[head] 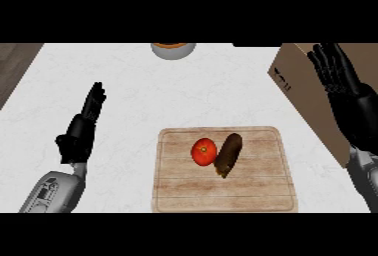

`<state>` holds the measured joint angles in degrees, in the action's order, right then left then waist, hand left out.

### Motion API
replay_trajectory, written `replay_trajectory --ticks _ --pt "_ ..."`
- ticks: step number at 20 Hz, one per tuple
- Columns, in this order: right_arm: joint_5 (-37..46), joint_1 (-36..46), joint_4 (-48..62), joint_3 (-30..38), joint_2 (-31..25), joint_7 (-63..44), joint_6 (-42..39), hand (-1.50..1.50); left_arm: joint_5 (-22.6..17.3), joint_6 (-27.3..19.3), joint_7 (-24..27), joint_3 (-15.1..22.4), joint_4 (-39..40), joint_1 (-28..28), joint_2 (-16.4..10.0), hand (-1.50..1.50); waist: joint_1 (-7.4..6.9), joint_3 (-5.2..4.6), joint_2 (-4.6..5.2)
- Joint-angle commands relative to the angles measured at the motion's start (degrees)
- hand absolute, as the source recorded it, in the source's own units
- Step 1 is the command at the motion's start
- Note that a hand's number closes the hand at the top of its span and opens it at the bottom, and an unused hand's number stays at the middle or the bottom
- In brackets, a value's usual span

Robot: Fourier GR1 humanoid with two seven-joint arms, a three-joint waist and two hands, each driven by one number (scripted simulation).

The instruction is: Pick the tomato from the cutting board and place it in the cardboard box

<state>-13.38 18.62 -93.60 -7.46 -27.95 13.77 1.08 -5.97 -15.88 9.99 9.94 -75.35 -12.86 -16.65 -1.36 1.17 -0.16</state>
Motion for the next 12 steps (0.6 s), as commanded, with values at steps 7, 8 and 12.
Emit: replay_trajectory --ticks 7,8,12 --pt "11.3 9.6 6.4 -7.9 -3.0 -6.5 -2.2 -1.5 -10.8 7.0 -12.0 -3.9 -4.6 2.9 -1.7 0.0 -1.6 -1.42 -0.11" --pt "1.3 7.6 10.8 -4.0 7.9 -3.7 1.0 -1.5 -14.1 10.2 -14.0 -5.8 -6.8 5.5 -4.1 0.0 -1.42 -1.1 0.29" --pt "1.3 4.2 10.7 -6.3 10.4 12.6 -6.8 -1.5 -16.2 11.3 -16.5 -8.2 -10.7 9.0 -6.3 0.0 0.2 -1.09 0.18"
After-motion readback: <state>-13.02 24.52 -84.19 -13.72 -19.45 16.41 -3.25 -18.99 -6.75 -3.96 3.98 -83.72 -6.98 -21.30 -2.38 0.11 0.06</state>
